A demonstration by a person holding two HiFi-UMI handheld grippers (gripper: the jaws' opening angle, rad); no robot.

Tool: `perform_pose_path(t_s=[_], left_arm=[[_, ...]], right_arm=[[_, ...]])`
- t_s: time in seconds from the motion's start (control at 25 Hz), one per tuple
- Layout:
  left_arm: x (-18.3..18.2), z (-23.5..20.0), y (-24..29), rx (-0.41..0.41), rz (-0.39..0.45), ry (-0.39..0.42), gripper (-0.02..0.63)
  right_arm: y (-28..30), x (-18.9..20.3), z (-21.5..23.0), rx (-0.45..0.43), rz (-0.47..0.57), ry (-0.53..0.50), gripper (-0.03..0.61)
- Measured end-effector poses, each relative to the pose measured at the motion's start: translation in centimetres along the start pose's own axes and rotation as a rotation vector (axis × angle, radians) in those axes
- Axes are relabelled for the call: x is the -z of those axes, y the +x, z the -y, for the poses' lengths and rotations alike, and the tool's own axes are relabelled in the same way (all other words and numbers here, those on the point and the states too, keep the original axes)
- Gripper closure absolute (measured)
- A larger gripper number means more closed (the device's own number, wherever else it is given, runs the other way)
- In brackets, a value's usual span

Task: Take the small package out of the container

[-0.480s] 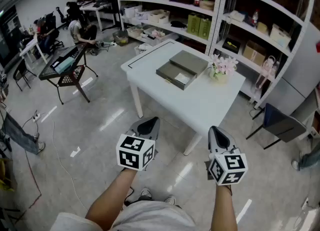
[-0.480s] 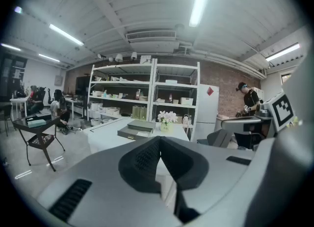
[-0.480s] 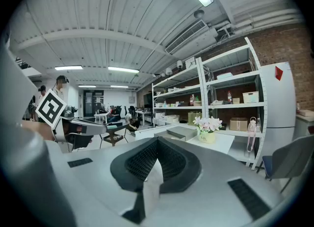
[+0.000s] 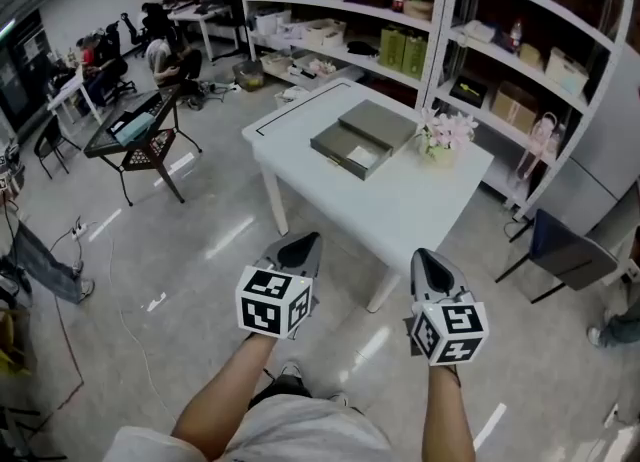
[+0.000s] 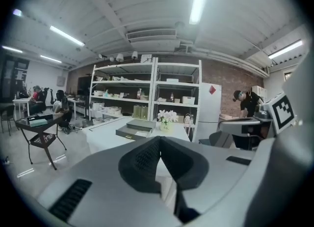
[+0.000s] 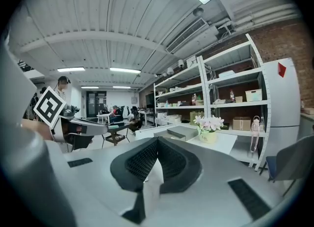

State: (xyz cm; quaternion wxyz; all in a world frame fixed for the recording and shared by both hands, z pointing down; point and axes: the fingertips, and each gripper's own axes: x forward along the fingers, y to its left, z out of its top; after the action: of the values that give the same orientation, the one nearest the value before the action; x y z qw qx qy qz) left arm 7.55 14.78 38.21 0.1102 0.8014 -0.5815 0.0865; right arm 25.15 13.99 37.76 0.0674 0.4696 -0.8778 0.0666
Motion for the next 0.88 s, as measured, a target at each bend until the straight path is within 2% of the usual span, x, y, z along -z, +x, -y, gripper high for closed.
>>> perform_pose_path(t_s=[0.44, 0.88], left_arm=[[0.1, -2.9, 5.2, 0.019, -0.012, -0.009, 0.611], [-1.2, -10.4, 13.8, 0.121, -0.057, 0.005, 0.611]], right_arm=[[5.6, 0.6, 1.8, 0.003, -0.019, -0.001, 0.561], [16.5, 0.2, 2.8, 0.089, -0.057, 0.031, 0.508]])
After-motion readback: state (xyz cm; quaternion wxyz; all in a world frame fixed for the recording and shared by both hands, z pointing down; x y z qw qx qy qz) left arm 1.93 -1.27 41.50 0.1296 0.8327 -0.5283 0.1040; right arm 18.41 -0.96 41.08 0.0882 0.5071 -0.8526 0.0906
